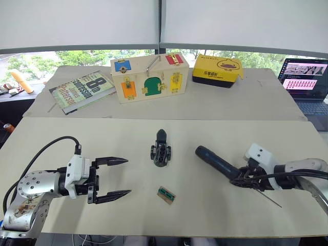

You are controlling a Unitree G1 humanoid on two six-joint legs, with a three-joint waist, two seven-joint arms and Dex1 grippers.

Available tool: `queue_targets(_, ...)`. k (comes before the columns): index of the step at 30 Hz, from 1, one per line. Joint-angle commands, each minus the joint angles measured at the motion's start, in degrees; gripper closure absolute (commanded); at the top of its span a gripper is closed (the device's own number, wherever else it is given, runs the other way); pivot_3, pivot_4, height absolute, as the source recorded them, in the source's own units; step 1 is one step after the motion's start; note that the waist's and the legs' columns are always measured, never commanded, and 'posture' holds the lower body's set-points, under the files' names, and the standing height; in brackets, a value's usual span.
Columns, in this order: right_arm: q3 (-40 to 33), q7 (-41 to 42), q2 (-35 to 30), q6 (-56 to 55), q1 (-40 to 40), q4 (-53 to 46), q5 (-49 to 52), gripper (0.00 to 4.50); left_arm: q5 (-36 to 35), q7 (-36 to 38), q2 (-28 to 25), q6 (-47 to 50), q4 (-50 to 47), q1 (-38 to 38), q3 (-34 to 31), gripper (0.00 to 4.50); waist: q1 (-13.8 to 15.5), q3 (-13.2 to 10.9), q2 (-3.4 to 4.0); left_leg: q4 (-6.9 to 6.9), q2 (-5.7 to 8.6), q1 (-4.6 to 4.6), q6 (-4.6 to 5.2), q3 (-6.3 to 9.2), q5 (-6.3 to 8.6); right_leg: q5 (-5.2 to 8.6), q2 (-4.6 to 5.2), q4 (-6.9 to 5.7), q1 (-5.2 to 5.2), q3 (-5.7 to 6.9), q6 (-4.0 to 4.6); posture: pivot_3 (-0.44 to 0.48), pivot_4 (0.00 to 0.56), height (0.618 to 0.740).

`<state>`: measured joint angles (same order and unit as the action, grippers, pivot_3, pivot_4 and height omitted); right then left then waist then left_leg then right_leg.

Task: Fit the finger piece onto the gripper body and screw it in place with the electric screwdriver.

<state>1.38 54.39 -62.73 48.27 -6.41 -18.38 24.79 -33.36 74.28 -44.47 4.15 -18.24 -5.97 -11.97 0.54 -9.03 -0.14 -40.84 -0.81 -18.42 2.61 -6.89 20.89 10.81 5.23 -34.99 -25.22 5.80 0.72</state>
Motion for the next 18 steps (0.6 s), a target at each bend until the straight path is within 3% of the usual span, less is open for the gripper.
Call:
queue_targets(1, -0.1, 1.1, -0.1, -1.0, -0.4, 0.9, -0.8, 2.55, -0.2, -1.4, 0.7, 0.6, -2.4, -0.1, 1.3, 0.0, 0.0, 0.0, -0.03, 0.0, 0.0, 0.01, 0.0, 0.0, 0.0, 0.0, 0.01, 0.0, 0.02, -0.02, 0.0, 0.0, 0.15, 0.74)
queue_targets(3, -0.5, 1.9, -0.3, -0.3, -0.7, 1.0, -0.2, 2.55, -0.4, -1.9, 0.7, 0.8, -2.9, -0.2, 1.4, 0.0, 0.0, 0.0, -0.08, 0.0, 0.0, 0.01, 0.0, 0.01, 0.0, 0.0, 0.01, 0.0, 0.02, -0.02, 0.0, 0.0, 0.15, 0.74)
queue_targets(4, -1.1, 1.7, -0.2, 0.3, -0.9, 0.9, 0.1, 1.51, -0.6, -2.2, 0.7, 1.1, -3.2, -0.4, 1.1, 0.0, 0.0, 0.0, -0.08, 0.0, 0.0, 0.01, 0.0, 0.02, 0.0, 0.0, 0.01, -0.01, 0.02, -0.02, 0.01, 0.0, 0.15, 0.74)
queue_targets(9, -1.9, 4.2, -2.9, -0.4, -1.5, 0.0, -0.2, 0.05, -0.8, -2.5, 0.4, 1.4, -3.0, -0.9, 0.6, 0.0, 0.1, 0.0, -0.08, -0.02, -0.01, -0.01, 0.0, 0.04, 0.0, -0.01, 0.02, -0.01, 0.0, 0.0, 0.02, 0.0, 0.15, 0.74)
queue_targets(18, 0.2, 10.0, -9.8, 7.7, -9.1, -4.4, 3.4, 0.05, -0.8, -2.4, 0.8, 2.4, -2.5, 1.7, 2.3, 0.0, 0.1, 0.0, -0.05, -0.02, -0.02, -0.04, 0.01, 0.08, 0.0, -0.01, 0.06, -0.02, -0.06, -0.02, 0.03, 0.0, 0.15, 0.74)
